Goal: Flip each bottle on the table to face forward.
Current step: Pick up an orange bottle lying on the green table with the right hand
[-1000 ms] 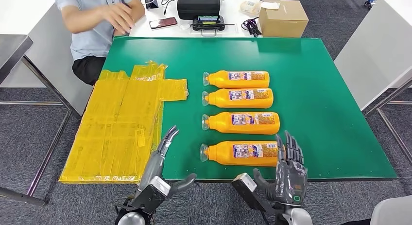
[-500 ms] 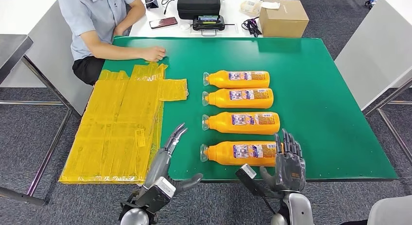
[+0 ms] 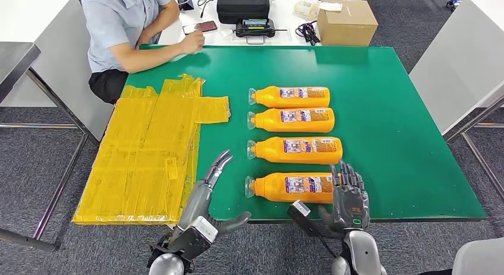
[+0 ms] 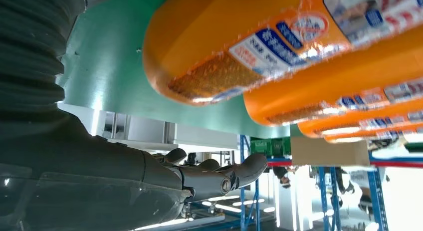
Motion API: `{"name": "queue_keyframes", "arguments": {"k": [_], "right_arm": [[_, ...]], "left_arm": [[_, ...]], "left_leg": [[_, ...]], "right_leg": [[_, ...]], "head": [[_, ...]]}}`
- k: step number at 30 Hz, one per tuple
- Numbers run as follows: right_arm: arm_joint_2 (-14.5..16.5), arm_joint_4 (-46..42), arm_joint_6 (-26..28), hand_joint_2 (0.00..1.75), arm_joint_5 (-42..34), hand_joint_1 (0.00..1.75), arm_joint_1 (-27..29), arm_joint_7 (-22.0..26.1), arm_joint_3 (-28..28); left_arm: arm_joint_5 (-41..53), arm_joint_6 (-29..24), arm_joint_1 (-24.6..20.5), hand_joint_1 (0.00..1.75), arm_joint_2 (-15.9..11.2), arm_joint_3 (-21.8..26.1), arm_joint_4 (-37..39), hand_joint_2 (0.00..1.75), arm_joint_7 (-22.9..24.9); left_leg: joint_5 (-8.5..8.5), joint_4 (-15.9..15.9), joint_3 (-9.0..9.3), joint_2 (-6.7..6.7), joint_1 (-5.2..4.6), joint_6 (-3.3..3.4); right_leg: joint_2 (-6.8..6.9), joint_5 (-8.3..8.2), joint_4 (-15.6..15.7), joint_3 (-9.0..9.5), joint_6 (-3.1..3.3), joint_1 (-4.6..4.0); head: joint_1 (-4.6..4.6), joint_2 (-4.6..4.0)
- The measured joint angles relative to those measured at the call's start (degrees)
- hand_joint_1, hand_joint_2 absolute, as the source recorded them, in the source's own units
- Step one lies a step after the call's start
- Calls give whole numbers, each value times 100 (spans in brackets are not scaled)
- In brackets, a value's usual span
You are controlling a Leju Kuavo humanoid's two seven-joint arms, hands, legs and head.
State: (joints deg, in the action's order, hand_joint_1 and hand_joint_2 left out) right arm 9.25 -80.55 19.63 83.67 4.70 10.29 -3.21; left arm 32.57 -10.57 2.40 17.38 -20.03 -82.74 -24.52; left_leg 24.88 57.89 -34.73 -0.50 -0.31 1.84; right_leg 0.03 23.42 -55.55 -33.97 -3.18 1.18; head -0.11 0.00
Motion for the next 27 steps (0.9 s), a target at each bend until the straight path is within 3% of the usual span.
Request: {"name": "queue_keyframes", "arguments": {"k": [18,22,27], "right_arm": [[-202,1042,-312,175,52,0,-558,-192,125],[-220,1166,-330,175,44,169,-598,-189,175],[-273,1284,-398,175,-166,175,-607,-82,256]], "left_arm": [[42,107,-165,0,-9,-192,209,175,3],[48,116,-176,0,-9,-215,233,175,-8],[52,119,-182,0,-13,-243,235,175,-49]], "left_leg": [[0,0,22,14,0,0],[1,0,38,27,0,-1],[1,0,48,27,0,-1]], "right_leg": [[-2,-2,1,15,2,-1],[-6,-4,1,25,4,-1],[-6,-5,2,34,5,-1]], "head": [[0,0],[0,0],[1,0]]}}
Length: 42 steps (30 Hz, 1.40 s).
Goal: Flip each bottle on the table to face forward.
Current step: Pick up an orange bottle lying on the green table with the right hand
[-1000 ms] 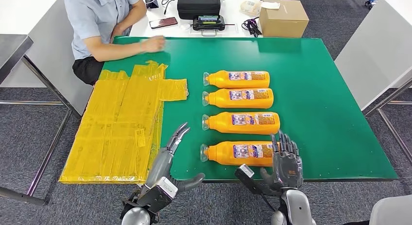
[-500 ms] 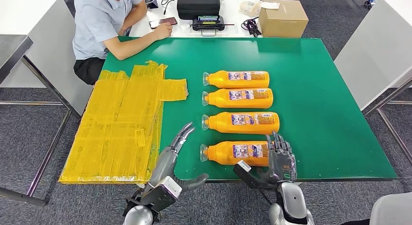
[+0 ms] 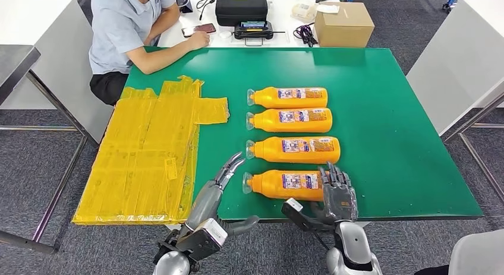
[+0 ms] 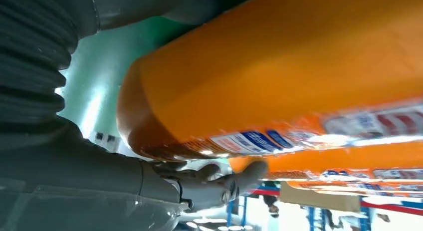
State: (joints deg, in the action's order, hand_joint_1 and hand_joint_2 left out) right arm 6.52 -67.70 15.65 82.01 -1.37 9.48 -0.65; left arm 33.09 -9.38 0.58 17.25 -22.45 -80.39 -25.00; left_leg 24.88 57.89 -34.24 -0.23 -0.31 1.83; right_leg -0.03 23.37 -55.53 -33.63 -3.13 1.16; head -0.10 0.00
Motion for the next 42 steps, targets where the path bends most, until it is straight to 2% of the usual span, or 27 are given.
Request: {"name": "queue_keyframes", "arguments": {"k": [16,21,24,27,30,34,37,42], "right_arm": [[-128,80,-156,175,-582,175,-41,188,88],[-115,39,-233,175,-1422,175,0,677,60],[57,-336,-522,175,-2363,175,210,1145,12],[339,-927,-739,175,-3028,175,511,1341,-1],[572,-1500,-761,175,-3369,175,700,1412,-2],[724,-1953,-720,175,-3624,175,792,1548,3],[746,-2061,-474,175,-3850,175,805,1685,53],[514,-1766,484,175,-4702,175,722,1839,446]], "left_arm": [[-8,12,-10,0,-15,-38,2,175,-75],[-140,-80,-8,0,-16,-35,1,175,-82],[-745,-209,8,0,-15,13,-2,175,34],[-1839,-308,39,0,-8,89,-10,175,92],[-2821,-331,89,0,13,207,-13,175,160],[-3460,-269,123,0,38,343,36,175,281],[-3916,-219,91,0,51,401,241,175,423],[-5208,-382,-71,0,17,194,953,175,304]], "left_leg": [[1,0,8,0,1,-1],[1,0,11,0,1,-1],[1,0,5,-2,2,-1],[0,0,-10,-5,4,-2],[-1,0,-20,-6,5,-2],[-1,0,-30,-11,2,-1],[-1,0,-33,-12,-2,0],[0,0,-35,-11,-3,0]], "right_leg": [[0,2,0,8,0,-1],[-1,1,0,12,0,-2],[0,2,-1,10,0,-4],[1,2,-4,-3,0,-5],[0,2,-6,-14,0,-5],[1,3,-5,-20,0,-1],[1,3,-4,-23,-1,2],[1,3,-4,-25,-1,2]], "head": [[-1,0],[-1,0],[-1,0],[0,0],[-1,0],[-2,0],[-2,0],[-2,0]]}}
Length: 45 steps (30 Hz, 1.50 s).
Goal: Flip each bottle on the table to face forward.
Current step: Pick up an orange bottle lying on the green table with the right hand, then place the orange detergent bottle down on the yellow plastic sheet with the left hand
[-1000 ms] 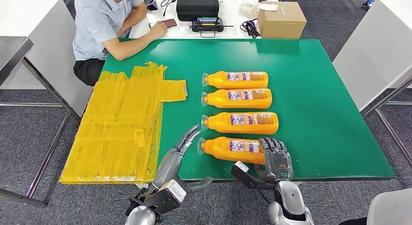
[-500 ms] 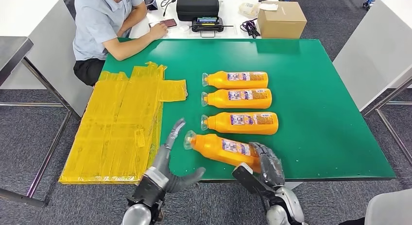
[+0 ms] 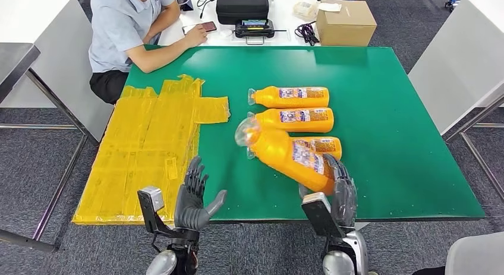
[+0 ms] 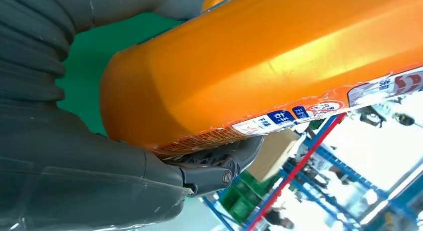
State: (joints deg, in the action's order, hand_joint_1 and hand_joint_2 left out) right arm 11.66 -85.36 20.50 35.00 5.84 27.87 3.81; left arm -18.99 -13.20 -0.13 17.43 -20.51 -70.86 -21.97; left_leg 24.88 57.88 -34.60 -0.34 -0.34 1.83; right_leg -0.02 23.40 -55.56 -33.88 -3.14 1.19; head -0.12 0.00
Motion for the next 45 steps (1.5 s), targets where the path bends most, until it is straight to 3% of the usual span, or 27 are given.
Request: {"name": "queue_keyframes", "arguments": {"k": [4,9,20,43,45], "right_arm": [[-283,458,142,175,-460,175,-155,72,386],[-544,942,-175,175,-632,175,-381,56,849],[-743,1679,-335,175,-566,175,-802,24,1522],[-786,1722,-411,175,-691,175,-953,110,2555],[-794,1714,-428,175,-722,175,-955,87,2620]], "left_arm": [[-393,44,-137,0,-115,-391,231,175,-88],[-572,241,-277,0,-260,-839,295,175,-114],[-639,438,-457,0,-405,-1338,328,175,-271],[-972,202,-640,2,-409,-1357,428,175,-556],[-874,38,-658,89,-408,-1360,425,175,-694]], "left_leg": [[0,0,-1,0,1,0],[0,0,-2,0,3,0],[-1,0,-7,-11,2,0],[-1,0,-8,-14,3,0],[-1,0,-8,-14,3,0]], "right_leg": [[0,0,-1,-1,0,-1],[0,0,-1,-1,0,-2],[2,0,-1,-3,-1,-1],[2,1,-2,-4,-1,-2],[2,1,-2,-4,-1,-2]], "head": [[1,0],[0,0],[-2,0],[-2,0],[-2,0]]}}
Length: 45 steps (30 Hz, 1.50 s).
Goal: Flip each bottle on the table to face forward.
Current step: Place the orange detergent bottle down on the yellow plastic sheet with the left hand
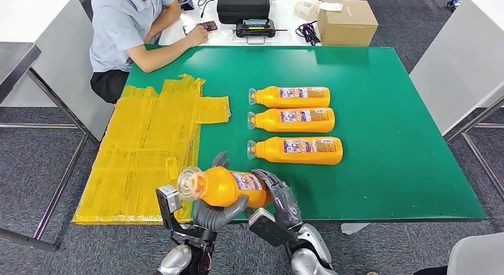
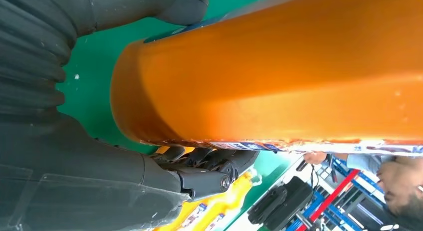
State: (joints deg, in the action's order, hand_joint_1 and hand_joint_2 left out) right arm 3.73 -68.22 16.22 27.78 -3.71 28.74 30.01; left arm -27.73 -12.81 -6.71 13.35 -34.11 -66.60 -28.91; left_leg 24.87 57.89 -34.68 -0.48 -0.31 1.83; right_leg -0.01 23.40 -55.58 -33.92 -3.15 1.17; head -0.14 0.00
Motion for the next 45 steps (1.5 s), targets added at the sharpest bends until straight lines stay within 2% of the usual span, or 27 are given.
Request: {"name": "queue_keyframes", "arguments": {"k": [2,7,8,9,11,12,13,20,24,26,28,30,32,34,36,38,40,43,45], "right_arm": [[0,-2,-13,175,-49,175,-3,-27,65],[1,-2,-54,175,-175,175,-47,-54,180],[1,-2,-61,175,-184,161,-55,-55,193],[1,-2,-69,175,-191,125,-63,-56,201],[1,-2,-124,175,-225,38,-83,-84,215],[3,3,-197,175,-277,7,-101,-126,226],[7,10,-295,175,-348,0,-122,-179,236],[67,187,-927,175,-949,0,-261,-484,246],[95,319,-986,175,-1129,0,-303,-528,215],[91,366,-832,175,-1053,0,-275,-540,176],[46,394,-250,175,-562,0,-183,-591,131],[-45,411,532,175,188,0,-69,-698,45],[-149,419,1094,175,852,0,-1,-817,-89],[-227,420,1371,175,1267,0,24,-906,-208],[-278,420,1432,175,1404,0,33,-953,-286],[-307,416,1450,175,1511,0,38,-1001,-342],[-320,388,1538,175,1804,0,55,-1110,-404],[-332,231,1772,175,2549,0,122,-1325,-554],[-329,51,1886,175,2890,0,185,-1395,-668]], "left_arm": [[104,-207,-12,175,9,-3,-13,175,-163],[288,-523,-19,175,35,-7,-75,175,-442],[296,-532,-20,175,36,-7,-85,175,-456],[301,-543,-21,175,36,-8,-94,175,-469],[313,-562,-24,175,40,-8,-109,175,-507],[327,-583,-31,175,49,-7,-114,175,-530],[342,-602,-47,175,59,-4,-120,175,-551],[427,-679,-143,175,99,22,-251,175,-600],[501,-780,-135,175,99,50,-304,175,-619],[813,-1159,-131,175,94,76,-334,175,-670],[1861,-1916,-112,175,101,185,-334,175,-772],[3806,-2518,-55,175,175,575,-317,175,-803],[6031,-2675,26,175,305,1205,-353,175,-645],[7670,-2703,92,175,408,1771,-419,175,-436],[8216,-2721,142,175,471,2145,-469,175,-329],[8116,-2731,196,175,523,2371,-545,175,-189],[8448,-2735,257,175,557,2527,-703,175,112],[10094,-2736,295,175,579,2756,-963,175,852],[11095,-2736,280,175,531,2851,-1016,175,1585]], "left_leg": [[0,0,0,0,0,0],[0,0,0,1,0,0],[0,0,0,0,0,0],[0,0,0,0,0,0],[0,0,0,1,0,0],[0,0,0,1,0,0],[0,0,0,1,0,0],[-3,0,1,0,0,2],[-3,0,0,-1,0,2],[-3,0,0,-1,0,2],[-2,0,-2,-3,0,2],[-2,0,-4,-4,0,2],[-2,0,-4,-1,-2,2],[0,0,-1,8,-3,2],[0,1,1,12,-3,2],[-1,1,2,10,-1,2],[-2,1,1,8,1,1],[-3,1,1,6,1,1],[-3,1,0,7,1,1]], "right_leg": [[0,0,0,0,0,0],[0,0,0,0,0,0],[0,0,0,0,0,0],[0,0,0,0,0,0],[0,0,0,0,0,0],[0,0,0,0,0,0],[0,0,0,0,0,0],[1,0,0,1,0,0],[1,0,0,0,0,0],[1,0,0,0,0,0],[2,0,0,-1,0,0],[2,0,0,-1,0,1],[1,0,0,-1,0,2],[-1,-2,0,-2,-1,2],[-1,-2,1,-3,-1,2],[-1,-2,1,-2,-1,0],[-1,-2,0,-2,-1,-2],[0,-1,-1,-1,-1,-2],[-1,-1,-1,-2,-1,-1]], "head": [[1,0],[0,0],[0,0],[0,0],[-1,0],[0,0],[-1,0],[0,0],[-1,0],[0,0],[1,0],[0,0],[-2,0],[-1,0],[0,0],[-1,0],[0,0],[0,0],[-1,0]]}}
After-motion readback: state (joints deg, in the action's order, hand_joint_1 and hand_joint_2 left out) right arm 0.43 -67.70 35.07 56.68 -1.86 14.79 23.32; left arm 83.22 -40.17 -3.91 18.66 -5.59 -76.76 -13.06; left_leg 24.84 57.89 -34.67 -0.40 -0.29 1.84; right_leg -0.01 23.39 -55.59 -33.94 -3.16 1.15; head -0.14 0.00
